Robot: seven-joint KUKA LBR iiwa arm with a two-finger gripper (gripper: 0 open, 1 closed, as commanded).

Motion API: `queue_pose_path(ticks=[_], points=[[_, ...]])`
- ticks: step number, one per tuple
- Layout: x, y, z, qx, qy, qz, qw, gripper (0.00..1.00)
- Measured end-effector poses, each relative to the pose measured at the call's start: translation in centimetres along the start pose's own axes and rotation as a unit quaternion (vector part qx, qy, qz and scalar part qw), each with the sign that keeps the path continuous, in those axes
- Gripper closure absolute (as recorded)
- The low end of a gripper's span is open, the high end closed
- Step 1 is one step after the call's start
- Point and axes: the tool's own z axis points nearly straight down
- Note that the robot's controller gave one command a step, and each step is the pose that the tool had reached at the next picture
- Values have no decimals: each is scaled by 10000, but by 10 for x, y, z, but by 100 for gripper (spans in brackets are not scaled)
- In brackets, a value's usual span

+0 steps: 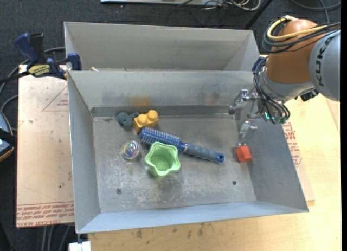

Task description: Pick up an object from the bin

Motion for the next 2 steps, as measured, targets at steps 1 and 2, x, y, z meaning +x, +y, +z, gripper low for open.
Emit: queue_pose_path(ticks=[1,2], points=[[68,46,66,18,-59,-1816,9834,0],[67,45,64,24,-46,-1824,9832,100]])
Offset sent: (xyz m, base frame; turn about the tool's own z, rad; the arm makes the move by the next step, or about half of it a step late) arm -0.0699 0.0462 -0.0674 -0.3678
